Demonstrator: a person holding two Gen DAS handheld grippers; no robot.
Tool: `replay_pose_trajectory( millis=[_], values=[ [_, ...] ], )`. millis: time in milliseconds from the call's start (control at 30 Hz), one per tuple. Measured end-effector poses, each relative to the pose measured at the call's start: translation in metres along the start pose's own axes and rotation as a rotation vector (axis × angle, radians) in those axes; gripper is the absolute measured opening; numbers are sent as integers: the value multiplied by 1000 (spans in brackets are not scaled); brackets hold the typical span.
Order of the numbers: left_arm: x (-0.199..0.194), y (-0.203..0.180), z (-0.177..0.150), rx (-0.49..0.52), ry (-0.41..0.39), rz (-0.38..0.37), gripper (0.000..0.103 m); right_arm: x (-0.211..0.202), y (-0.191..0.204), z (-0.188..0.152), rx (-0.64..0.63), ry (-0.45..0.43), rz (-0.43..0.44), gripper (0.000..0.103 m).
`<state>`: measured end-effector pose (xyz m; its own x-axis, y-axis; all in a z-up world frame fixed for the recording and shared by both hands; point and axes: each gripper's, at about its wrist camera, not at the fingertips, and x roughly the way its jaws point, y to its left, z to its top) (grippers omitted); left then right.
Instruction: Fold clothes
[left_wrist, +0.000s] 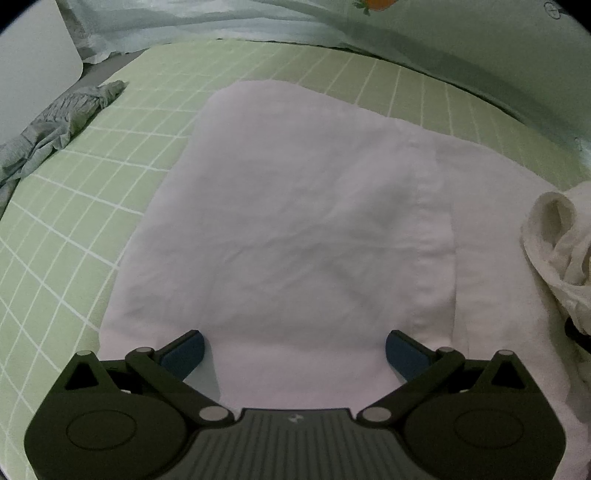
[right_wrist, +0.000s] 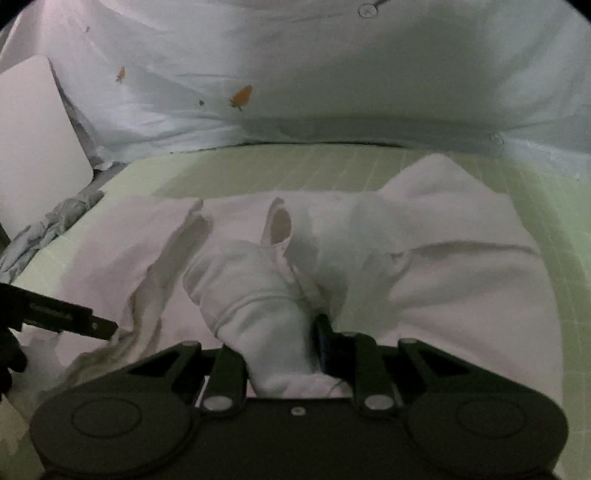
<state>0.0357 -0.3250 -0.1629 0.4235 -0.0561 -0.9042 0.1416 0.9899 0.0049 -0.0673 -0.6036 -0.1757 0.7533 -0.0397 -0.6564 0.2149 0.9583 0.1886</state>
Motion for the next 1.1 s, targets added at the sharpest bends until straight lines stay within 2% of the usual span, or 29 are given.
replay_pose_trajectory(
  millis=[133,267,367,433,467,533,600,633,667,733,900,1000,1067,1100],
  values=[
    [-6,4,4,16,11,-15,103,-10,7,6,49,0,2,20],
    [-26,16,2,16,-36,-25,103,-34,29,17,13,-49,4,18],
    [-35,28,0,21,-54,-19,103,-52,51,33,3,-96,53,17],
    [-30,34,-3,19,-31,-18,103,-54,73,39,-53,-107,86,17],
    [-26,37,-5,15,-13,-18,103,-50,87,39,-102,-92,86,17],
    [-19,42,-8,19,19,-22,103,-28,111,25,-203,-6,27,18],
    [-15,44,-10,41,28,-29,103,-1,125,4,-277,91,-42,22],
    [-15,43,-10,53,29,-30,103,9,130,-5,-304,120,-59,29],
    [-14,43,-10,68,30,-31,103,12,135,-9,-330,132,-68,36],
    [-12,41,-11,97,32,-33,103,6,143,-8,-354,134,-75,40],
    [-9,42,-11,119,43,-42,103,-14,122,5,-162,126,-48,51],
    [-11,41,-9,129,47,-41,103,-30,111,9,-100,110,-21,56],
    [-13,41,-10,124,45,-40,103,-42,105,8,-72,94,-4,77],
    [-15,41,-10,119,45,-41,103,-48,102,8,-57,84,7,77]
  ],
)
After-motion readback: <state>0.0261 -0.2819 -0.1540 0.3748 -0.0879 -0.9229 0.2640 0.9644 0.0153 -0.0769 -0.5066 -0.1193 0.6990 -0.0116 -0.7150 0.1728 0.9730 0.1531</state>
